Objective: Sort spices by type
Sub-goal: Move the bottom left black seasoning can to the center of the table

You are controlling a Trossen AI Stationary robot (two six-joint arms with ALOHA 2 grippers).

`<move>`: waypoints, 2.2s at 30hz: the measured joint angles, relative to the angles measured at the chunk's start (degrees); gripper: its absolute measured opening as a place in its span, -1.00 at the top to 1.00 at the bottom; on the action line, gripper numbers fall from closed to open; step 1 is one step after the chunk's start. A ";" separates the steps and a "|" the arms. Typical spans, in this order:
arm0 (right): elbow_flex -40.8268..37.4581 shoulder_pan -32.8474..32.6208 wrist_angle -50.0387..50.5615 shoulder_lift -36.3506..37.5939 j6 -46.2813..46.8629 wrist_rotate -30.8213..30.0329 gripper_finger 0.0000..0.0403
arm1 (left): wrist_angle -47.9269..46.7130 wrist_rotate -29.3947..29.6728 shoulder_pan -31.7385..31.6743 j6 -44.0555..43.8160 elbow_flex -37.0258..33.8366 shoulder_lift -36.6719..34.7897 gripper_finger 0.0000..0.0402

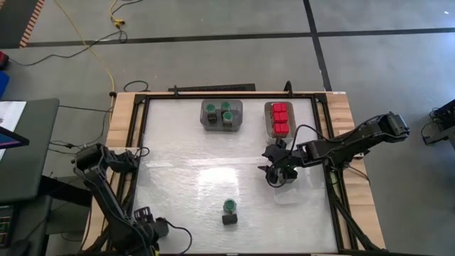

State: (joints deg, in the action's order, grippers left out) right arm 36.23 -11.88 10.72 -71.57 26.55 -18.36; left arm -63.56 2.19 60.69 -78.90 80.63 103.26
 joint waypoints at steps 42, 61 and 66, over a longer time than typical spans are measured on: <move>0.00 0.00 0.01 0.00 -0.20 0.01 -0.51 | -11.58 9.77 -17.67 19.55 -3.90 -13.57 0.40; 0.00 0.00 3.76 0.00 2.56 0.01 -0.51 | 7.98 0.81 -60.83 71.35 1.83 -4.72 0.40; -0.02 0.00 7.94 0.00 4.03 -0.01 -0.51 | 6.71 -3.40 -62.97 77.37 11.95 5.09 0.40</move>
State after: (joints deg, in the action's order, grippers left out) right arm 36.21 -11.88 18.66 -71.57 30.58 -18.37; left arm -56.85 -1.21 -2.28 -1.53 92.57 108.35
